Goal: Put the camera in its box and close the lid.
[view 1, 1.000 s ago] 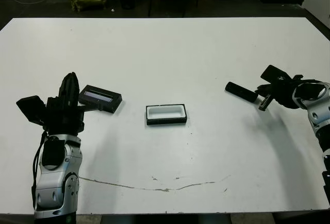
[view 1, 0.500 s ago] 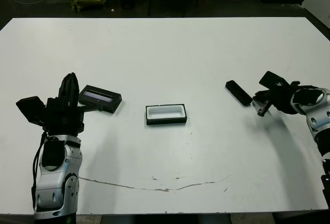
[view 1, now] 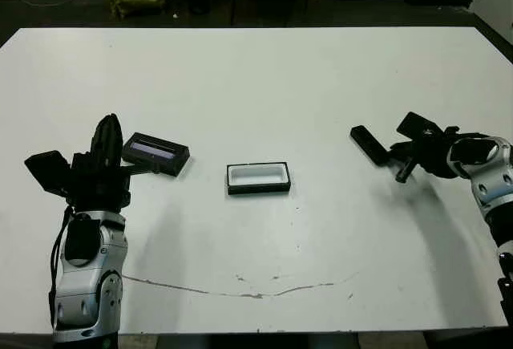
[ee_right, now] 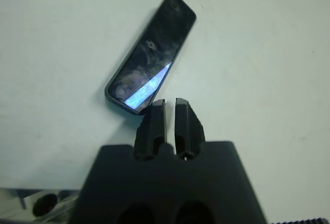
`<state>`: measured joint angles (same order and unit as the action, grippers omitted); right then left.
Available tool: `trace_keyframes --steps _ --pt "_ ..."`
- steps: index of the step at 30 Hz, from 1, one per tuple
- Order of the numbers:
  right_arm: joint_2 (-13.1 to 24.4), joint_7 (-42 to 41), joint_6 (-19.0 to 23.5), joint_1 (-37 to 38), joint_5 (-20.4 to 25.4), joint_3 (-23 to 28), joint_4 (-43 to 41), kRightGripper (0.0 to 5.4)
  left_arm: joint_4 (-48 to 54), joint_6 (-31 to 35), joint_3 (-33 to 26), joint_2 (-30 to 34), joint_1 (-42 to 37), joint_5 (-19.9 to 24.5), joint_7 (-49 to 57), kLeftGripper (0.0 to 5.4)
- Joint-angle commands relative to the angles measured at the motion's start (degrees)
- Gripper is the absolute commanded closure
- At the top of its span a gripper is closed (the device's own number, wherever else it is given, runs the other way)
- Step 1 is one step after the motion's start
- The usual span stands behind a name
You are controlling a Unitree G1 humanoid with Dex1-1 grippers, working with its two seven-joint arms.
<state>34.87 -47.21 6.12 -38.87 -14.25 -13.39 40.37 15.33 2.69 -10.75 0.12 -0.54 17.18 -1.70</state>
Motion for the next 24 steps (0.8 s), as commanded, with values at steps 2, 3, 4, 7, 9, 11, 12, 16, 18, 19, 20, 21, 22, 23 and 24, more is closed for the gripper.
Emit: trace_keyframes --steps 2,3,4,7,9,11,12,16,18,19,20,21,22,23,24 --pt "-0.74 -0.51 -0.52 2.18 0.6 -0.45 -1.12 5.4 -0.5 0.89 0.0 0.13 0.71 -0.88 0.78 5.39" --pt "-0.77 -0.48 -0.74 2.23 0.41 -0.73 -1.47 5.4 -0.52 0.77 0.02 0.16 0.72 -0.97 0.78 5.39" --pt "-0.87 -0.54 -0.69 2.26 0.43 -0.84 -1.8 5.4 -0.56 0.68 0.02 0.18 0.72 -0.94 0.72 5.39" --pt "-1.18 -0.84 -0.36 2.12 0.38 -1.22 -2.55 5.4 -0.56 0.69 -0.03 0.17 0.69 -0.55 0.48 5.39" --pt "-1.47 -1.34 0.83 2.08 0.85 -1.09 -3.19 5.4 -0.75 0.59 -0.1 0.13 0.63 -0.29 0.31 5.39" --pt "-1.32 -1.88 0.29 2.08 0.42 -1.61 -3.87 5.4 -0.58 0.89 -0.06 0.2 0.64 -0.24 0.33 5.39" --pt "-1.18 -2.03 -0.4 2.12 0.12 -1.95 -4.17 5.4 -0.38 1.09 0.01 0.23 0.68 -0.37 0.46 5.39" --pt "-1.68 -2.74 1.64 1.98 0.31 -2.27 -5.18 5.4 -0.92 0.63 -0.14 0.15 0.46 0.03 0.1 5.39" --pt "-2.03 -3.38 2.25 2.13 1.33 -1.77 -5.59 5.4 -1.05 0.65 -0.16 0.11 0.37 -0.13 0.3 5.39" --pt "-2.16 -3.77 2.52 2.15 1.79 -1.61 -5.71 5.4 -0.89 0.84 -0.07 0.16 0.38 -0.4 0.5 5.39" --pt "-2.23 -4.11 2.17 2.21 2.27 -1.43 -5.62 5.4 -0.67 1.03 0.02 0.22 0.43 -0.55 0.59 5.39" --pt "-2.23 -4.2 1.81 2.27 2.42 -1.44 -5.64 5.4 -0.64 1.04 0.02 0.26 0.44 -0.4 0.44 5.39" --pt "-2.17 -4.16 1.71 2.31 2.37 -1.59 -5.81 5.4 -0.64 1.04 0.0 0.27 0.44 -0.23 0.3 5.39" --pt "-2.11 -4.15 1.87 2.32 2.31 -1.72 -6.04 5.4 -0.58 1.15 0.01 0.3 0.45 -0.23 0.32 5.39" --pt "-2.13 -4.08 2.28 2.31 2.26 -1.76 -6.17 5.4 -0.49 1.25 0.03 0.28 0.46 -0.3 0.43 5.39"
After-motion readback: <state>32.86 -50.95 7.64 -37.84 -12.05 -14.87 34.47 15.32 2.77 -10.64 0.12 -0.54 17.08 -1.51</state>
